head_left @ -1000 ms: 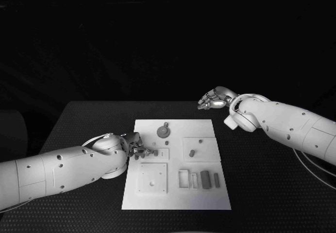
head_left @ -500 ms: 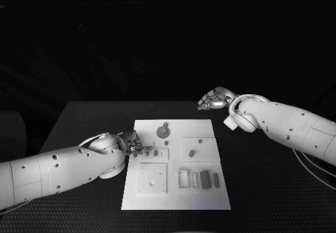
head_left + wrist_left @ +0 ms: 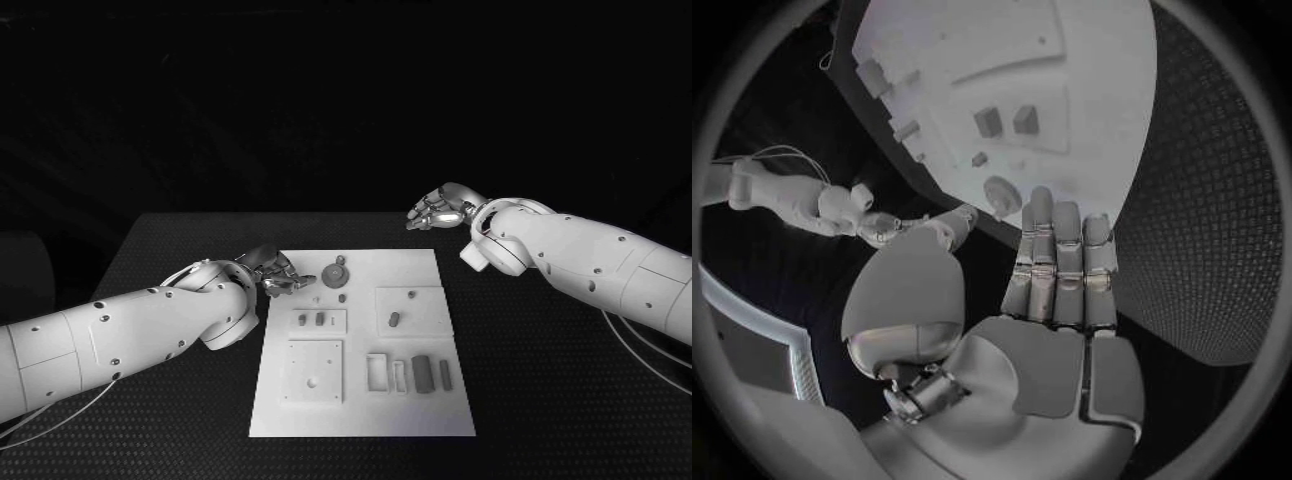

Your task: Assemble the parts on the task board

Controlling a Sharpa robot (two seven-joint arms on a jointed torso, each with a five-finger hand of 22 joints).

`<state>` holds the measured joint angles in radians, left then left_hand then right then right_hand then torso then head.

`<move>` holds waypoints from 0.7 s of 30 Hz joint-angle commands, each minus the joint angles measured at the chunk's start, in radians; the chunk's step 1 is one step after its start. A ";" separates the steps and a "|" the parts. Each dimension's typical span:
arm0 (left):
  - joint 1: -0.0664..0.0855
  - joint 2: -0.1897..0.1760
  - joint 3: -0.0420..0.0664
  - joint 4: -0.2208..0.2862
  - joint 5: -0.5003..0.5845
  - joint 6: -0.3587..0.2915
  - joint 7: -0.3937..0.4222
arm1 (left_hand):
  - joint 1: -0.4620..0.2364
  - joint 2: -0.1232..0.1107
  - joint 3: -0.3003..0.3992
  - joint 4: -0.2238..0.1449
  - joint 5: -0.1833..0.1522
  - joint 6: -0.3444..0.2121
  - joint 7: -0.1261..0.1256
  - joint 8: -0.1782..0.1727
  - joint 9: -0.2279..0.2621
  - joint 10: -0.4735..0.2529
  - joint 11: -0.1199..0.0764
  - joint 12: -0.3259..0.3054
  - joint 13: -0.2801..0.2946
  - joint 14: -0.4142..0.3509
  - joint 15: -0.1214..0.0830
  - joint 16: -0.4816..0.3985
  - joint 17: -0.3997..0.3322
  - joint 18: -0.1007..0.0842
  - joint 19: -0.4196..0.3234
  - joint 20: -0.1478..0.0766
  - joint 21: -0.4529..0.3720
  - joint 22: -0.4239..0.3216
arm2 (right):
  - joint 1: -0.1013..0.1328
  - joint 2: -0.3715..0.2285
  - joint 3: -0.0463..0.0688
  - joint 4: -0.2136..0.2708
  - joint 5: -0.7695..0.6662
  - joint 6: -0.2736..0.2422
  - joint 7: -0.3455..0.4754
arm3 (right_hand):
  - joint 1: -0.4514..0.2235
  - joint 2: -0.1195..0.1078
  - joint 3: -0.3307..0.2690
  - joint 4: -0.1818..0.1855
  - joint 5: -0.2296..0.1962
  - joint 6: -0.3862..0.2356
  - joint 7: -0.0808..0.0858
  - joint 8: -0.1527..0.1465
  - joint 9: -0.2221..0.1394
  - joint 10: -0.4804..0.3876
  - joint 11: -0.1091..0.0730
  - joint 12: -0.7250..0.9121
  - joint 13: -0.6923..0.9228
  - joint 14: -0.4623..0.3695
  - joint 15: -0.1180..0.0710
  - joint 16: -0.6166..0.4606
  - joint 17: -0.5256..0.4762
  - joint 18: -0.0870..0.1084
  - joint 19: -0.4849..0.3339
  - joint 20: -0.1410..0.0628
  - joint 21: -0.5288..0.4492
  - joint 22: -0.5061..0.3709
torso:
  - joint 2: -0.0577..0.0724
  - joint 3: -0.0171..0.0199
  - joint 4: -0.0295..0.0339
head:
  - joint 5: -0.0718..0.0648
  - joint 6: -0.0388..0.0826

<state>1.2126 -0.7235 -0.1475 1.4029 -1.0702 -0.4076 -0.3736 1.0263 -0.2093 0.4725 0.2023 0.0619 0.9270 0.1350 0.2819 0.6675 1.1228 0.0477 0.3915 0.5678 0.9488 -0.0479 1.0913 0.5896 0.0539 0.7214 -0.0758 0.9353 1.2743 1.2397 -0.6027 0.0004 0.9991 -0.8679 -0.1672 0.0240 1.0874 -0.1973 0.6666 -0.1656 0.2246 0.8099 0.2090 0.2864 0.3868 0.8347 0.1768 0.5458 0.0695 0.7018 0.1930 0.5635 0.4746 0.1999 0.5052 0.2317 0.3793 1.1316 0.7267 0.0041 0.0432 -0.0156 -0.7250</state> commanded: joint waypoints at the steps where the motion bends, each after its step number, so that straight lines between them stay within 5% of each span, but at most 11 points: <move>1: 0.011 0.015 0.001 -0.026 0.111 -0.072 0.189 | 0.084 0.032 -0.010 -0.078 0.027 -0.012 0.004 0.009 -0.006 0.007 0.010 -0.028 -0.032 -0.013 0.025 -0.038 -0.024 -0.012 -0.018 -0.047 -0.033 -0.011 | 0.000 0.002 0.000 -0.004 0.001 0.004 0.013 | -0.004 0.006 -0.004 -0.004 0.004 -0.006 -0.001 0.006 -0.001 -0.004 0.003 -0.004 -0.001 -0.008 -0.001 0.005 -0.002 -0.009 -0.006 -0.001 -0.004 0.001 | 0.000 -0.0002 -0.0002 | -0.004 0.006; 4: 0.014 0.031 0.001 -0.049 0.065 -0.061 0.233 | 0.132 0.050 -0.013 -0.149 0.051 -0.015 0.002 0.015 -0.014 0.015 0.012 -0.042 -0.052 -0.008 0.030 -0.046 -0.031 -0.011 -0.014 -0.040 -0.044 -0.013 | 0.000 0.002 0.000 -0.007 0.003 0.004 0.013 | -0.004 0.006 -0.004 -0.004 0.004 -0.006 -0.001 0.006 -0.001 -0.004 0.003 -0.004 -0.001 -0.008 -0.001 0.006 -0.002 -0.009 -0.006 -0.001 -0.004 0.002 | 0.000 -0.0006 -0.0008 | -0.006 0.009; 6: 0.017 0.041 0.001 -0.062 -0.003 -0.047 0.246 | 0.186 0.061 0.004 -0.240 0.066 -0.014 -0.005 0.015 -0.024 0.007 0.021 -0.070 -0.077 -0.015 0.038 -0.057 -0.037 -0.015 -0.017 -0.032 -0.055 -0.013 | 0.000 0.004 0.000 -0.008 0.003 0.004 0.014 | -0.004 0.006 -0.004 -0.004 0.004 -0.006 -0.001 0.006 -0.001 -0.004 0.003 -0.004 -0.001 -0.008 -0.001 0.006 -0.002 -0.009 -0.006 -0.001 -0.004 0.002 | 0.000 -0.0006 -0.0009 | -0.006 0.013; 9: 0.020 0.057 0.001 -0.075 -0.089 -0.038 0.275 | 0.198 0.048 0.018 -0.342 -0.001 -0.019 -0.016 0.002 -0.042 0.002 0.026 -0.123 -0.118 -0.005 0.037 -0.058 -0.038 -0.015 -0.006 -0.031 -0.064 -0.013 | -0.001 0.004 0.000 -0.008 0.003 0.004 0.014 | -0.004 0.006 -0.004 -0.004 0.004 -0.006 -0.001 0.006 -0.001 -0.004 0.003 -0.004 -0.001 -0.008 -0.001 0.006 -0.002 -0.009 -0.006 -0.001 -0.004 0.002 | 0.000 0.0001 -0.0013 | -0.007 0.018; 13: 0.021 0.079 0.000 -0.087 -0.175 -0.028 0.300 | 0.177 0.039 0.031 -0.434 -0.004 0.002 -0.029 -0.007 -0.060 0.030 0.018 -0.168 -0.154 0.010 0.031 -0.051 -0.036 -0.016 0.017 -0.037 -0.069 -0.008 | -0.001 0.005 0.000 -0.009 0.004 0.004 0.014 | -0.004 0.006 -0.004 -0.003 0.004 -0.006 -0.001 0.006 -0.001 -0.003 0.003 -0.004 -0.001 -0.007 -0.001 0.006 -0.002 -0.008 -0.006 -0.001 -0.004 0.002 | 0.001 -0.0002 0.0000 | -0.010 0.021; 17: 0.021 0.110 -0.001 -0.102 -0.253 -0.018 0.311 | 0.165 0.034 0.041 -0.472 -0.004 0.012 -0.037 -0.009 -0.067 0.029 0.017 -0.204 -0.175 0.017 0.027 -0.044 -0.033 -0.018 0.025 -0.041 -0.072 -0.002 | -0.001 0.006 0.000 -0.010 0.004 0.005 0.014 | -0.005 0.006 -0.004 -0.003 0.004 -0.006 -0.001 0.006 -0.001 -0.003 0.003 -0.004 -0.001 -0.007 -0.001 0.006 -0.002 -0.008 -0.006 -0.001 -0.004 0.002 | 0.001 -0.0004 -0.0004 | -0.010 0.022; 18: 0.021 0.114 -0.001 -0.103 -0.274 -0.008 0.310 | 0.171 0.035 0.049 -0.481 0.011 0.013 -0.038 -0.010 -0.069 0.029 0.018 -0.211 -0.179 0.018 0.026 -0.044 -0.033 -0.018 0.026 -0.041 -0.073 -0.001 | -0.001 0.008 0.000 -0.011 0.004 0.005 0.014 | -0.005 0.007 -0.004 -0.003 0.004 -0.006 -0.001 0.006 -0.001 -0.003 0.003 -0.004 -0.001 -0.007 -0.001 0.006 -0.002 -0.008 -0.006 -0.001 -0.004 0.002 | 0.001 -0.0007 -0.0001 | -0.010 0.023; 19: 0.021 0.121 -0.002 -0.106 -0.304 0.011 0.305 | 0.191 0.034 0.070 -0.490 0.075 0.012 -0.037 -0.013 -0.072 0.025 0.020 -0.228 -0.187 0.016 0.027 -0.045 -0.033 -0.020 0.026 -0.042 -0.076 0.002 | -0.001 0.009 0.000 -0.013 0.004 0.005 0.015 | -0.005 0.007 -0.004 -0.003 0.004 -0.006 -0.001 0.006 -0.001 -0.003 0.003 -0.004 -0.001 -0.007 -0.001 0.006 -0.002 -0.008 -0.006 -0.001 -0.004 0.002 | 0.001 -0.0007 -0.0001 | -0.010 0.023; 21: 0.021 0.134 -0.003 -0.109 -0.347 0.022 0.297 | 0.202 0.021 0.077 -0.491 0.080 -0.001 -0.041 -0.022 -0.077 0.002 0.019 -0.254 -0.201 0.009 0.029 -0.049 -0.034 -0.022 0.023 -0.041 -0.078 0.006 | -0.001 0.009 0.000 -0.014 0.004 0.005 0.015 | -0.005 0.007 -0.005 -0.003 0.003 -0.006 -0.001 0.006 -0.001 -0.003 0.003 -0.004 -0.001 -0.007 -0.001 0.006 -0.002 -0.009 -0.006 -0.001 -0.004 0.003 | 0.001 -0.0007 -0.0006 | -0.011 0.025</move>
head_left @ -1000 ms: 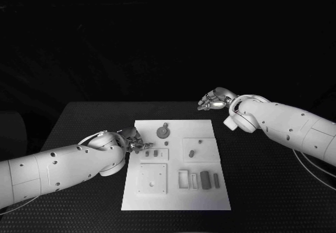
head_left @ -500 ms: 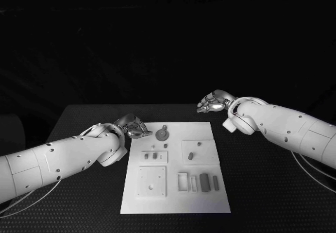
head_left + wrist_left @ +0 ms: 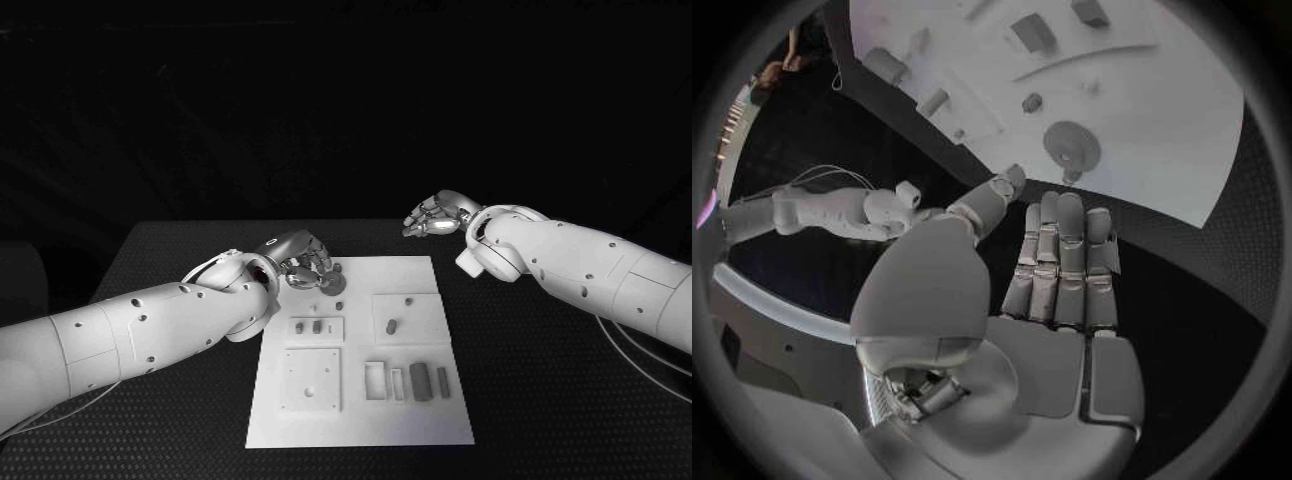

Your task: Assemble the parts on the task board

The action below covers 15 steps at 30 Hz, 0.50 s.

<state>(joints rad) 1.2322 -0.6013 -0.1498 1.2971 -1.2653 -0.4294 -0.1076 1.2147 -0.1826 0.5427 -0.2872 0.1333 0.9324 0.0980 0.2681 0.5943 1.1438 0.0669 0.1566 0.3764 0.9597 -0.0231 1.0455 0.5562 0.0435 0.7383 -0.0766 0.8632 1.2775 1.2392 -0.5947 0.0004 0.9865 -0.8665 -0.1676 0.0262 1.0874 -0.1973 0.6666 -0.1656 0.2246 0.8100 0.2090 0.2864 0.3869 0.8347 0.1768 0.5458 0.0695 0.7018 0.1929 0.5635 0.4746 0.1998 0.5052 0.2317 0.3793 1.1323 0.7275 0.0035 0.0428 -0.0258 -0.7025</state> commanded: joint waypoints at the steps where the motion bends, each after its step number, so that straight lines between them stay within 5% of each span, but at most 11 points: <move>1: 0.001 0.017 0.000 -0.004 -0.181 0.057 0.027 | 0.015 -0.016 0.008 -0.002 0.002 -0.020 -0.004 -0.016 -0.008 -0.036 0.002 -0.036 -0.020 -0.006 0.006 -0.005 -0.002 -0.013 0.003 -0.039 -0.008 0.005 | -0.001 0.002 0.000 -0.002 0.003 0.005 0.012 | -0.006 0.007 -0.005 -0.002 0.003 -0.006 -0.001 0.007 -0.001 -0.003 0.003 -0.004 -0.001 -0.007 0.000 0.006 -0.002 -0.008 -0.006 -0.001 -0.004 0.002 | 0.000 -0.0001 -0.0005 | -0.001 0.002; 5: 0.001 0.054 -0.001 -0.021 -0.275 0.166 -0.005 | -0.008 -0.072 -0.007 0.004 -0.026 -0.086 -0.005 -0.048 -0.025 -0.092 0.006 -0.083 -0.047 -0.037 0.021 -0.021 -0.007 -0.018 -0.015 -0.026 -0.021 0.011 | -0.001 0.007 0.000 -0.003 0.003 0.008 0.012 | -0.006 0.007 -0.005 -0.002 0.004 -0.006 -0.001 0.007 -0.002 -0.003 0.003 -0.004 -0.001 -0.007 0.000 0.006 -0.002 -0.008 -0.005 -0.001 -0.004 0.002 | 0.000 0.0006 -0.0006 | -0.004 0.004; 11: 0.000 0.112 -0.002 -0.059 -0.319 0.258 -0.020 | -0.008 -0.074 -0.009 0.003 -0.002 -0.083 -0.004 -0.042 -0.025 -0.099 0.009 -0.088 -0.054 -0.041 0.024 -0.018 -0.005 -0.015 -0.020 -0.022 -0.025 0.016 | -0.001 0.016 0.000 -0.004 0.003 0.008 0.012 | -0.007 0.008 -0.005 -0.002 0.004 -0.006 -0.001 0.007 -0.002 -0.003 0.003 -0.004 -0.001 -0.007 0.000 0.006 -0.002 -0.008 -0.005 -0.001 -0.005 0.002 | 0.001 0.0000 -0.0017 | -0.004 0.004; 12: 0.000 0.116 -0.002 -0.062 -0.319 0.265 -0.023 | 0.002 -0.064 -0.005 0.001 0.014 -0.074 0.002 -0.036 -0.023 -0.087 0.012 -0.082 -0.052 -0.026 0.019 -0.005 0.001 -0.011 -0.010 -0.025 -0.018 0.020 | -0.001 0.014 0.000 -0.004 0.003 0.008 0.012 | -0.007 0.008 -0.005 -0.002 0.004 -0.006 -0.001 0.007 -0.002 -0.003 0.003 -0.004 -0.001 -0.007 0.000 0.006 -0.002 -0.008 -0.005 -0.001 -0.005 0.002 | 0.001 -0.0003 -0.0025 | -0.004 0.005; 14: 0.000 0.127 -0.003 -0.070 -0.319 0.283 -0.026 | 0.011 -0.047 -0.004 -0.002 0.100 -0.061 0.004 -0.026 -0.019 -0.060 0.012 -0.071 -0.049 -0.010 0.009 0.022 0.014 -0.007 0.007 -0.033 -0.002 0.032 | -0.001 0.015 0.000 -0.003 0.003 0.008 0.011 | -0.007 0.008 -0.005 -0.002 0.004 -0.006 -0.001 0.007 -0.002 -0.003 0.003 -0.004 -0.001 -0.007 0.000 0.006 -0.002 -0.008 -0.005 -0.001 -0.005 0.002 | 0.002 -0.0005 -0.0019 | -0.005 0.004; 15: 0.000 0.130 -0.004 -0.072 -0.319 0.288 -0.026 | 0.010 -0.045 -0.006 -0.001 0.102 -0.061 0.004 -0.025 -0.019 -0.058 0.012 -0.071 -0.049 -0.011 0.008 0.025 0.016 -0.007 0.007 -0.033 -0.001 0.034 | -0.001 0.015 0.000 -0.003 0.003 0.008 0.011 | -0.007 0.008 -0.005 -0.001 0.004 -0.006 -0.001 0.007 -0.002 -0.003 0.003 -0.004 -0.001 -0.007 0.000 0.006 -0.002 -0.008 -0.005 -0.001 -0.005 0.002 | 0.003 -0.0003 -0.0027 | -0.004 0.005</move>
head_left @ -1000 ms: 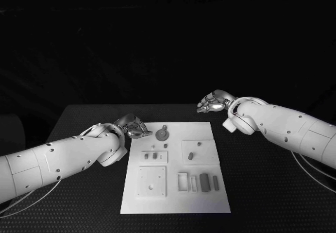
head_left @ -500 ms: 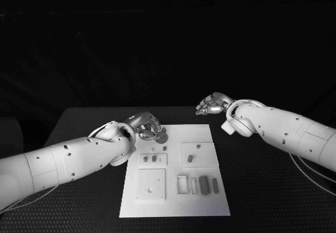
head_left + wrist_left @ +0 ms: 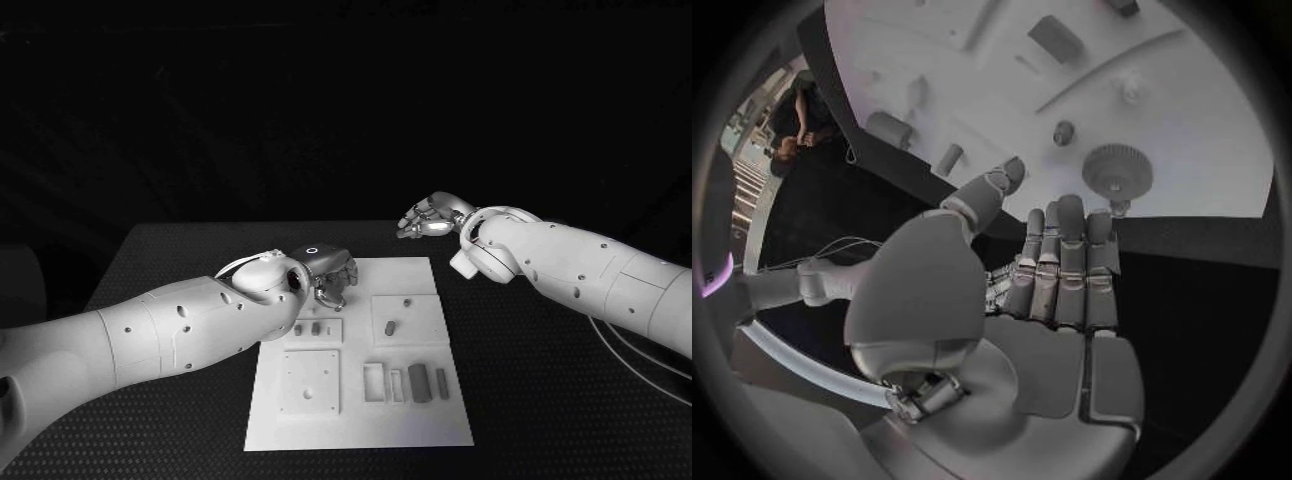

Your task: Assemble the parts on the task board

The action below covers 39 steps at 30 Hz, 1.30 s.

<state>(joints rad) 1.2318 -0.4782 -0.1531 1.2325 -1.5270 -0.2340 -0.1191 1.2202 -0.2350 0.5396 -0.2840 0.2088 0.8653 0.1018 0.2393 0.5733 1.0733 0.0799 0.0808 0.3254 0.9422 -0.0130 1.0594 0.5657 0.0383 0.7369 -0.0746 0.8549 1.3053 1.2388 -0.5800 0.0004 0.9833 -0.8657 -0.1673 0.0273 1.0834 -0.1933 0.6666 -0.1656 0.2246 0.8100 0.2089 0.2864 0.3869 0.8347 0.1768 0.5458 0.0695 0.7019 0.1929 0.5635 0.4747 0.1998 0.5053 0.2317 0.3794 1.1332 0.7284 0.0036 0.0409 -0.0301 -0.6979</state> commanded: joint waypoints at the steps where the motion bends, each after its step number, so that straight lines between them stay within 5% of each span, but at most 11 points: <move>1: 0.000 0.010 -0.001 -0.012 -0.057 0.097 -0.013 | 0.004 0.010 -0.006 -0.004 0.031 0.009 0.001 0.006 0.002 0.018 0.000 0.008 0.003 0.006 -0.003 0.015 0.008 -0.002 0.009 -0.037 0.008 0.008 | 0.000 -0.001 0.000 0.001 0.003 0.008 0.010 | -0.003 0.004 -0.005 -0.001 0.004 -0.006 -0.001 0.007 -0.002 -0.003 0.003 -0.004 -0.001 -0.007 0.000 0.006 -0.002 -0.008 -0.005 -0.001 -0.005 0.002 | 0.001 -0.0002 -0.0001 | 0.000 0.000; 6: 0.000 0.024 -0.005 -0.024 -0.061 0.123 -0.018 | 0.000 0.017 -0.017 -0.004 0.035 0.012 0.001 0.012 0.002 0.033 -0.003 0.014 0.004 0.008 -0.008 0.035 0.018 -0.002 0.014 -0.042 0.013 0.016 | 0.000 -0.002 0.000 0.003 0.003 0.007 0.010 | -0.004 0.004 -0.006 -0.001 0.004 -0.006 -0.001 0.007 -0.002 -0.003 0.003 -0.004 -0.001 -0.007 0.000 0.006 -0.002 -0.008 -0.005 -0.001 -0.005 0.002 | 0.002 0.0005 -0.0004 | -0.003 -0.004; 16: -0.006 0.038 -0.018 -0.053 -0.087 0.117 -0.027 | -0.028 0.041 -0.040 0.000 -0.034 0.035 0.001 0.028 0.001 0.066 -0.007 0.031 0.007 0.015 -0.017 0.075 0.029 -0.001 0.033 -0.052 0.025 0.022 | 0.000 -0.005 0.000 0.009 0.003 0.007 0.010 | -0.005 0.003 -0.006 -0.001 0.004 -0.006 -0.001 0.007 -0.002 -0.003 0.003 -0.004 -0.001 -0.007 0.000 0.006 -0.002 -0.008 -0.005 -0.001 -0.005 0.002 | 0.001 -0.0008 0.0019 | -0.006 -0.010; 39: -0.022 0.056 -0.021 -0.104 -0.088 0.105 -0.011 | -0.041 0.086 -0.031 0.006 -0.041 0.039 -0.001 0.028 -0.010 0.065 -0.008 0.024 -0.003 0.022 -0.019 0.094 0.026 0.002 0.040 -0.055 0.031 0.022 | 0.000 -0.008 0.000 0.018 0.003 0.010 0.009 | -0.006 0.002 -0.007 -0.001 0.005 -0.006 -0.001 0.007 -0.002 -0.003 0.003 -0.004 -0.001 -0.007 -0.001 0.006 -0.002 -0.008 -0.005 -0.001 -0.007 0.004 | 0.001 -0.0004 0.0013 | -0.011 -0.014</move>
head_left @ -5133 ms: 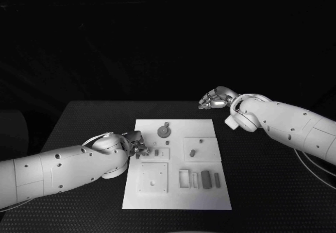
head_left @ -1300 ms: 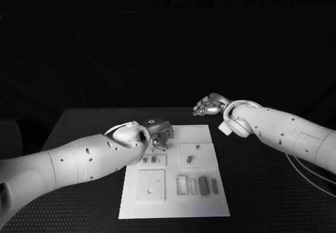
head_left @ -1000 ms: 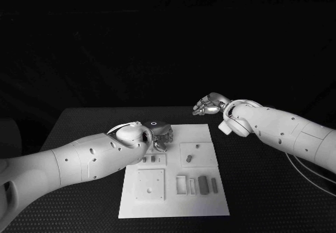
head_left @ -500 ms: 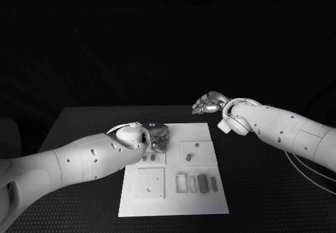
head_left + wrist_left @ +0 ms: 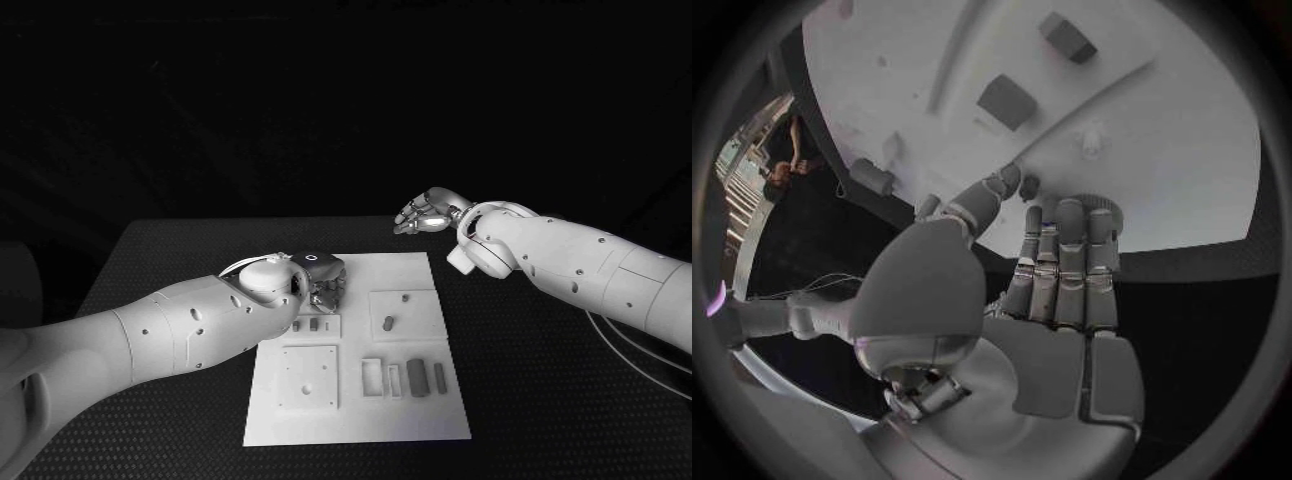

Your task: Assemble the parts on the task board

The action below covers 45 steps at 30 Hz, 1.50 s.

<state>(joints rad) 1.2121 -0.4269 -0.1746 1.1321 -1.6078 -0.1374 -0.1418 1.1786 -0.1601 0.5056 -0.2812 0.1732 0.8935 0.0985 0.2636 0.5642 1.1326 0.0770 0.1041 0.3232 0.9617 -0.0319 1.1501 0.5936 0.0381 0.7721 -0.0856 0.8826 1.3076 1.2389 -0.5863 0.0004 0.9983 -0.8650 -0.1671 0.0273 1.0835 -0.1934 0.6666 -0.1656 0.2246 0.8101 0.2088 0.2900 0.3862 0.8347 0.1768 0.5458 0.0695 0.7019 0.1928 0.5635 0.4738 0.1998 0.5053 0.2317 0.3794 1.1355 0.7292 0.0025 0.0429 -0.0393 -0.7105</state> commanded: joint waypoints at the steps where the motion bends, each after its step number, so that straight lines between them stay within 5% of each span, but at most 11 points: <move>1: -0.004 0.005 0.000 -0.005 -0.006 0.011 0.013 | -0.002 0.019 0.003 0.002 -0.005 0.023 0.007 0.009 0.000 0.022 -0.006 0.007 0.001 0.008 -0.002 0.011 0.000 0.003 0.006 -0.045 0.005 0.021 | 0.000 -0.002 0.000 0.003 0.002 0.010 0.009 | -0.006 0.003 -0.007 -0.001 0.005 -0.006 -0.001 0.004 -0.001 -0.003 0.003 -0.004 -0.001 -0.007 0.000 0.006 -0.001 -0.008 -0.005 -0.001 -0.007 0.001 | 0.000 0.0011 -0.0008 | -0.001 -0.001; 24: -0.012 0.010 -0.001 -0.013 0.021 0.020 0.026 | -0.017 0.070 0.010 0.000 -0.010 0.086 0.005 0.030 -0.007 0.104 -0.021 0.024 0.000 0.048 -0.019 0.054 0.000 0.005 0.026 -0.059 0.023 0.020 | 0.000 -0.003 0.000 0.005 0.002 0.009 0.009 | -0.006 0.002 -0.007 -0.001 0.006 -0.006 -0.001 0.004 -0.002 -0.003 0.003 -0.004 -0.001 -0.007 -0.001 0.007 -0.001 -0.008 -0.004 -0.001 -0.008 0.003 | 0.000 0.0020 -0.0007 | -0.003 -0.004; 37: -0.014 0.010 -0.001 -0.019 0.041 0.007 0.029 | -0.030 0.078 0.009 0.003 -0.014 0.086 0.011 0.023 -0.015 0.117 -0.021 0.009 -0.008 0.064 -0.020 0.057 -0.007 0.006 0.035 -0.063 0.028 0.019 | 0.000 -0.001 0.000 0.003 0.002 0.009 0.009 | -0.005 0.002 -0.006 -0.002 0.006 -0.006 -0.001 0.004 -0.002 -0.003 0.002 -0.004 -0.001 -0.007 -0.001 0.007 -0.002 -0.007 -0.004 -0.001 -0.009 0.003 | 0.000 0.0022 -0.0001 | -0.004 -0.006; 45: -0.016 0.008 -0.001 -0.018 0.041 -0.005 0.032 | -0.004 0.107 0.029 -0.004 -0.011 0.118 0.006 0.035 -0.014 0.154 -0.030 0.010 -0.009 0.089 -0.029 0.071 -0.009 0.011 0.051 -0.070 0.039 0.020 | 0.000 -0.002 0.000 0.004 0.002 0.008 0.009 | -0.005 0.002 -0.007 -0.002 0.006 -0.006 -0.002 0.005 -0.002 -0.003 0.002 -0.004 -0.001 -0.007 -0.001 0.007 -0.002 -0.007 -0.004 -0.001 -0.009 0.004 | -0.001 0.0026 -0.0005 | -0.005 -0.007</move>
<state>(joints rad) 1.2010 -0.4194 -0.1744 1.1131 -1.5748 -0.1359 -0.1224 1.1671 -0.0644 0.5313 -0.2853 0.1614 1.0063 0.1041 0.2936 0.5482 1.2815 0.0461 0.1113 0.3131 1.0438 -0.0607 1.2159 0.5851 0.0383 0.8171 -0.0943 0.9170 1.3079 1.2389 -0.5881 0.0004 1.0005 -0.8644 -0.1671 0.0272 1.0835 -0.1934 0.6666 -0.1656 0.2246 0.8102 0.2088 0.2900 0.3855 0.8347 0.1768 0.5458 0.0695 0.7019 0.1928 0.5635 0.4730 0.1998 0.5052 0.2317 0.3753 1.1381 0.7291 0.0048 0.0428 -0.0433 -0.7163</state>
